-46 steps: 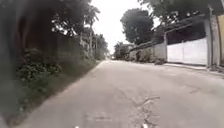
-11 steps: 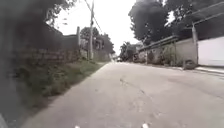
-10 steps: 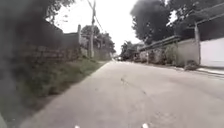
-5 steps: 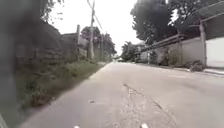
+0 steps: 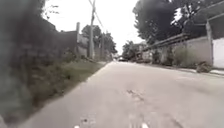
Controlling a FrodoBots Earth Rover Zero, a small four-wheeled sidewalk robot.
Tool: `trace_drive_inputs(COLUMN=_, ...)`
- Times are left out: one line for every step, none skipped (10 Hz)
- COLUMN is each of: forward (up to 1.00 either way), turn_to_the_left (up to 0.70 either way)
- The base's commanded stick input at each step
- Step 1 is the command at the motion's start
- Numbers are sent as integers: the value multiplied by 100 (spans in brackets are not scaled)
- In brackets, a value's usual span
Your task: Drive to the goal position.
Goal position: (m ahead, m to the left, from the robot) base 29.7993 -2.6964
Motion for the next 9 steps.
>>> trace_drive_inputs(forward=100, turn_to_the_left=-4)
trace_drive_inputs(forward=100, turn_to_the_left=-4)
trace_drive_inputs(forward=100, turn_to_the_left=-4)
trace_drive_inputs(forward=100, turn_to_the_left=-4)
trace_drive_inputs(forward=100, turn_to_the_left=-4)
trace_drive_inputs(forward=100, turn_to_the_left=-4)
trace_drive_inputs(forward=100, turn_to_the_left=-4)
trace_drive_inputs(forward=100, turn_to_the_left=-4)
trace_drive_inputs(forward=100, turn_to_the_left=-4)
